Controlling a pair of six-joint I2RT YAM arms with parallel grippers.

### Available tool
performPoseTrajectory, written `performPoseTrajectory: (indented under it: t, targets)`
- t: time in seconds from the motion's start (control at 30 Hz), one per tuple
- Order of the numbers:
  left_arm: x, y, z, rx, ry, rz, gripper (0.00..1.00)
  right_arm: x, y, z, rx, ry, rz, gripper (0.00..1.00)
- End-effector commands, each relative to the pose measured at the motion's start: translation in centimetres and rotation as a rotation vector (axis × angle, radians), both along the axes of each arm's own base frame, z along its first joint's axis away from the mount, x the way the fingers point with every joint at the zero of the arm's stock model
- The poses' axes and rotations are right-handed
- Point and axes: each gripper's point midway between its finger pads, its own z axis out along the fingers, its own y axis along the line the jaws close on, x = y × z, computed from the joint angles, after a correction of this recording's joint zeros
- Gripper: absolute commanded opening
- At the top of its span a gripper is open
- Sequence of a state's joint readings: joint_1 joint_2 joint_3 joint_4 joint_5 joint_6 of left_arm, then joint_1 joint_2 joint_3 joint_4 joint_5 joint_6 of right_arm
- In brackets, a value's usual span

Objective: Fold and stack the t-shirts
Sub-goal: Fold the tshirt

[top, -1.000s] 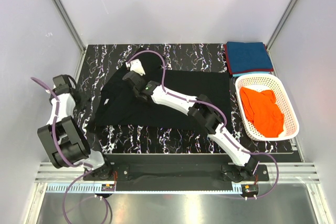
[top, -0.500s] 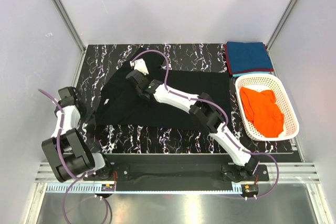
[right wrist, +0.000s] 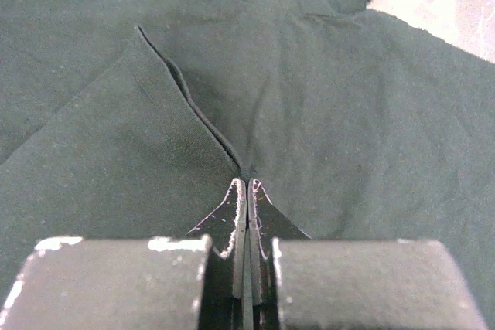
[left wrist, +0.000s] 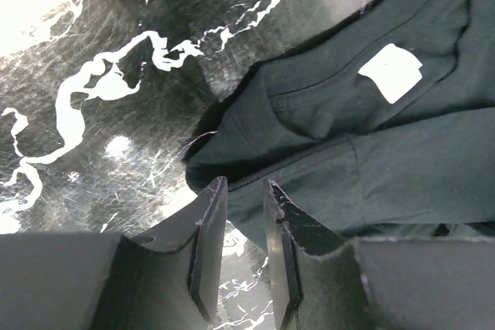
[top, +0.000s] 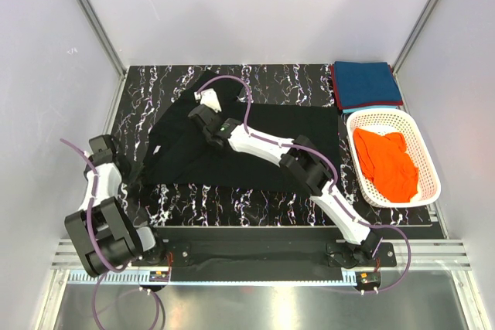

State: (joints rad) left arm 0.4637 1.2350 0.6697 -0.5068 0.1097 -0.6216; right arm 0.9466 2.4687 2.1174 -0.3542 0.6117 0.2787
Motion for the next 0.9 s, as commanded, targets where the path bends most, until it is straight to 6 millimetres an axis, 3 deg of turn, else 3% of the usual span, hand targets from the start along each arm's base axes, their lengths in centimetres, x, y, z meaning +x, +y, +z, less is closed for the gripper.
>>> performPoseTrajectory:
  t: [0.0,0.27,0.6,0.87]
  targets:
    - [0.9,-0.3,0.9,0.006,-0.078,-0.025,0.31,1.1,-0.3,5.7,0.115,-0.071,-0.041,0.00]
    - [0.9,-1.0,2.1,0.065,-0.172,-0.053,0.50,1.2,-1.1,5.1,0.103,-0.067,-0.065,0.00]
    - [1.0,-2.5,-0.5,-0.001,-0.113,-0.066,0.50,1.2,-2.4,4.8,0.105,-0.065,-0.119,0.00]
    - [1.3,-1.8,0.5,0.082,-0.130,-0.075,0.50,1.3,-3.2,4.3,0.099,-0.060,-0.144,0.00]
